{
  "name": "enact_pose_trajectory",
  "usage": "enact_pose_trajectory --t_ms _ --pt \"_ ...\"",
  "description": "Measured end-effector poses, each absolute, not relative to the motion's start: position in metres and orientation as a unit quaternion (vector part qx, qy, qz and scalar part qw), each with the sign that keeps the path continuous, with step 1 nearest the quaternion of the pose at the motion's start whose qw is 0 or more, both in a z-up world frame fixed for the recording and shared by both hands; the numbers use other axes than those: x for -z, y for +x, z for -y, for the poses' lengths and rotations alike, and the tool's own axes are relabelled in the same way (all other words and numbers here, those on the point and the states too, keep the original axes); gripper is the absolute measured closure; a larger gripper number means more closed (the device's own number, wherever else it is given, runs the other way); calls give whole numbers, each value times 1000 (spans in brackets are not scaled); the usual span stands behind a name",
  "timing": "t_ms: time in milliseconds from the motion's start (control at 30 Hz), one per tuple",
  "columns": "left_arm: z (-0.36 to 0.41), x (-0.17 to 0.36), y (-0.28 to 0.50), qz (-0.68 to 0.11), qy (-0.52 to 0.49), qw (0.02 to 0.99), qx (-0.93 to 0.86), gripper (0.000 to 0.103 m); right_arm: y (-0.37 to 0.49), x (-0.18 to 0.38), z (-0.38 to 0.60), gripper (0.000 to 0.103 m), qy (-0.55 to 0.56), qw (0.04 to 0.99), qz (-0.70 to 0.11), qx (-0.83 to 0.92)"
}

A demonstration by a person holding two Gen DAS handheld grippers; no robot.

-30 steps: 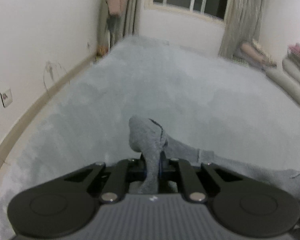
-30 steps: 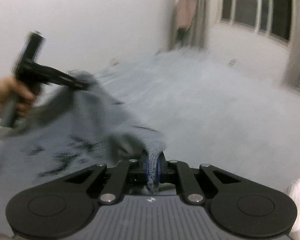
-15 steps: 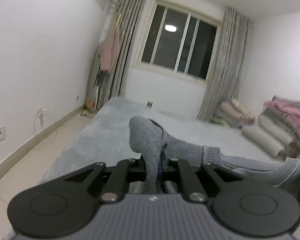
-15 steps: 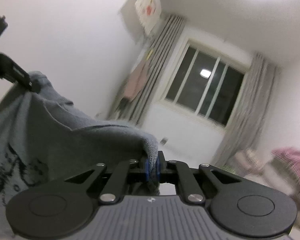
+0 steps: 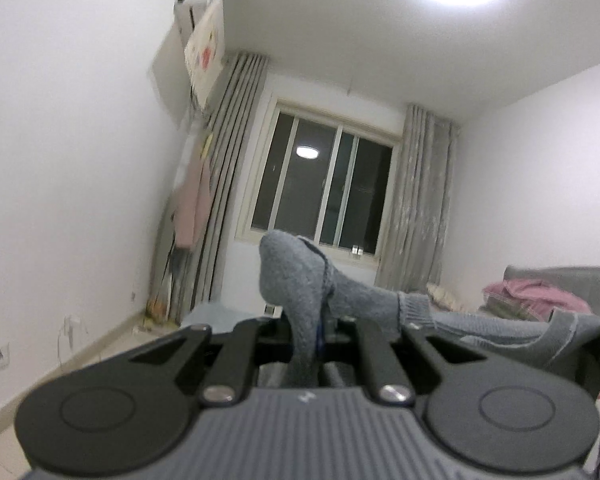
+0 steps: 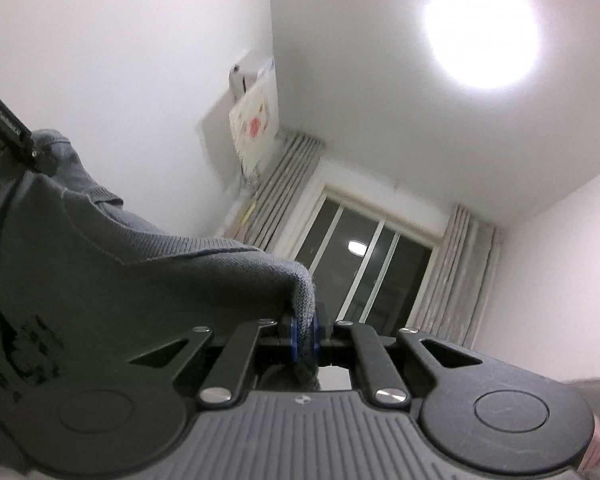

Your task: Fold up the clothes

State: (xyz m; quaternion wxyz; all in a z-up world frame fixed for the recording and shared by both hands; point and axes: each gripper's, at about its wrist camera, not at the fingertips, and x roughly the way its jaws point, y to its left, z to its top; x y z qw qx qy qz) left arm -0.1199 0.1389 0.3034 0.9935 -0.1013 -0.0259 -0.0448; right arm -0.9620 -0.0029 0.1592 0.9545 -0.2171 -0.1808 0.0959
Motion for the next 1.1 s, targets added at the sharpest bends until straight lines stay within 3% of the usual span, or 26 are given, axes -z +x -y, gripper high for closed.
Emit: enact_pose_trajectory --t_ms 433,633,800,900,1100 --pt "-130 -398 -273 166 -66 980 87 95 -1073 -223 21 96 -200 934 281 -91" --pt "-122 -431 -292 181 -40 979 89 95 -1080 -247 31 96 -180 937 284 -94" --pt "-128 -422 -219 109 -38 991 62 95 -1035 -246 18 96 -183 949 239 -90" --pt "-137 -391 -149 27 -39 998 48 95 -981 -214 -5 96 -229 954 179 -78" --pt "-169 -272 24 -152 -34 988 6 95 -852 -111 -40 96 -252 961 14 -116"
